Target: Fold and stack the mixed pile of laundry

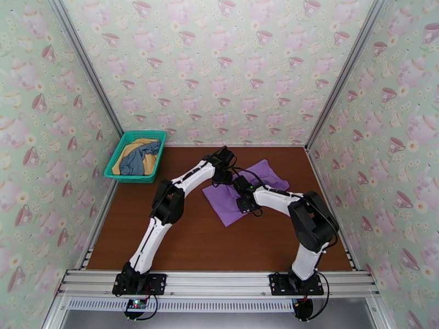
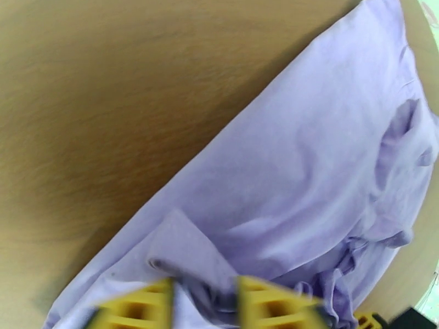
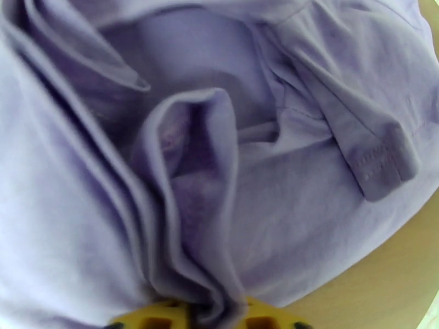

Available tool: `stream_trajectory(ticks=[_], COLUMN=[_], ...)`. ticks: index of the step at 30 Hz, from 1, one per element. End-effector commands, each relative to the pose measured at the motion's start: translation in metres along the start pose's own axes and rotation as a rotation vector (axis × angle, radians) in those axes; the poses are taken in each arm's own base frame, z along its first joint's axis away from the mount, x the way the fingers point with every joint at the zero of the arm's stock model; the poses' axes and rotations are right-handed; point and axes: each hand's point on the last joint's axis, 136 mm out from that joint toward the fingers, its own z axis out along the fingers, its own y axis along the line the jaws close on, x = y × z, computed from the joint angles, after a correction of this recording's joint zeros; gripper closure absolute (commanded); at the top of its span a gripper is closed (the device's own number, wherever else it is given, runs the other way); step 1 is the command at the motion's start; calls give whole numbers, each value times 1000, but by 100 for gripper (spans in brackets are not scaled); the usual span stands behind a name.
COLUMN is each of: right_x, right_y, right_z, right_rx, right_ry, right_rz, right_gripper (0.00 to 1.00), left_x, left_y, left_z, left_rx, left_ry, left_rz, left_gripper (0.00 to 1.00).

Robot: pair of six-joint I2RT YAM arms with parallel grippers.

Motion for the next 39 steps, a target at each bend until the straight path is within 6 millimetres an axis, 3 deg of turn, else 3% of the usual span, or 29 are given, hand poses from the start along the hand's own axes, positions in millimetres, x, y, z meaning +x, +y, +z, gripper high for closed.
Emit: stream_trajectory(ticks=[1,4,7,9,10,12,14,15,17,18,24,29,34,36,39], right_x=[-23,-32,-35,-33,-33,-31,-30,-30,-29,-29,-28,-5,10,8,-12], right_y=[-18,-44,-56,-49,-43,-22,3,17,40,51,80,89,133,160,194], right_z=[-25,-54,-81,-91,-93,-91,-82,-77,-65,-59,-24,-6,-17,-27,-43], right_rx=[58,101,107,50,6,-107,-229,-293,-382,-414,-444,-407,-479,-542,-625], right_ry=[-100,-139,-174,-180,-177,-163,-138,-120,-81,-71,-8,50,54,39,0], right_rz=[79,133,142,134,128,106,87,82,82,80,99,143,208,236,253], right_gripper=[56,47,44,44,45,51,67,78,98,100,100,100,100,100,100], left_x=[-32,-53,-58,-49,-40,-18,7,20,40,47,63,58,45,34,12], left_y=[-33,-51,-56,-45,-35,-12,5,14,24,28,66,79,83,84,81], left_z=[-30,-74,-116,-129,-129,-116,-94,-81,-58,-49,-7,23,49,54,56], left_rx=[108,153,162,134,103,42,9,-7,-10,-14,-84,-63,-43,-41,-24], left_ry=[-132,-258,-366,-381,-360,-288,-206,-170,-120,-104,-69,-46,-15,-18,-43], left_rz=[61,111,145,142,130,91,60,42,12,-5,-103,-127,-85,-60,-24], left_gripper=[37,26,13,17,28,61,96,100,100,100,100,100,100,100,100])
